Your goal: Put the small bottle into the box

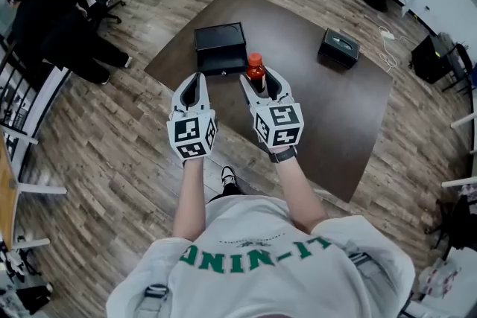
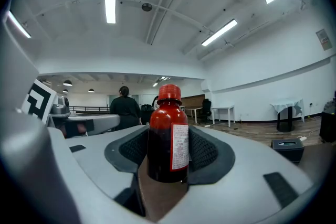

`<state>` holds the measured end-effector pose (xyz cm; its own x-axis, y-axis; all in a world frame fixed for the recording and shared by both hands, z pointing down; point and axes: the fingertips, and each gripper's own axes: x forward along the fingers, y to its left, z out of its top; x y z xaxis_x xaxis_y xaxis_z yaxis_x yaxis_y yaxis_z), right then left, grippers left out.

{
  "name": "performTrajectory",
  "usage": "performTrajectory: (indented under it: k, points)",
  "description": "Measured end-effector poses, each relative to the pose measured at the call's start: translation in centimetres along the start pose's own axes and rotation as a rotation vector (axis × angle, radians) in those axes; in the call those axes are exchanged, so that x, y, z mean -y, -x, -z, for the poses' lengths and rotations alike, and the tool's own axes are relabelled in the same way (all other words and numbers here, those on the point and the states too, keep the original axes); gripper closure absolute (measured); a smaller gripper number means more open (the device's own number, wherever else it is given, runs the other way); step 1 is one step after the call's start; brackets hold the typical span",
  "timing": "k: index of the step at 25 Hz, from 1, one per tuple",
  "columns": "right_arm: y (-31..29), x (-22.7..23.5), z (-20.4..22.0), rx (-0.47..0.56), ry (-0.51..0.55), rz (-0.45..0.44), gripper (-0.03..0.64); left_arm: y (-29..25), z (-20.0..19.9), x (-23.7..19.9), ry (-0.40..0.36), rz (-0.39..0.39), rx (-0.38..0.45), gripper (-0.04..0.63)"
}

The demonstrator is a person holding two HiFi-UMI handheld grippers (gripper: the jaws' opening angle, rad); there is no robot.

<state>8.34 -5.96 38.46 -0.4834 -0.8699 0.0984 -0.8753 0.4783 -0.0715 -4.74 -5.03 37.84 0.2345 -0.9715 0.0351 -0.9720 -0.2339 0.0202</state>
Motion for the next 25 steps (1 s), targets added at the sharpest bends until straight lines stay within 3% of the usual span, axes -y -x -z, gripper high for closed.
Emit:
performTrajectory:
  k: [3,7,11,25]
  points:
    - [-4.1,-0.3,-0.1,-0.004,-0.019,0.001,0.387,-2.6,-0.2,-2.9,0.005,0.011,0.003,0.583]
    - [-9.4,-1.5,0.4,-0.02,-0.1,-0.06,0.387,-5.9,0.4,-6.6,0.017,0.028,-0.01,0.583]
    - [-12.5,-1.7,0.6,-0.028,-0.08,-0.036,0.387,-8.3,1.6,-8.4,0.025,0.06,-0.035,0.584]
    - [-20.9,3.2,5.9,-0.168,-0.029,0.02,0.387,-16.6,6.7,-12.2,0.022,0.021,-0.125,0.584]
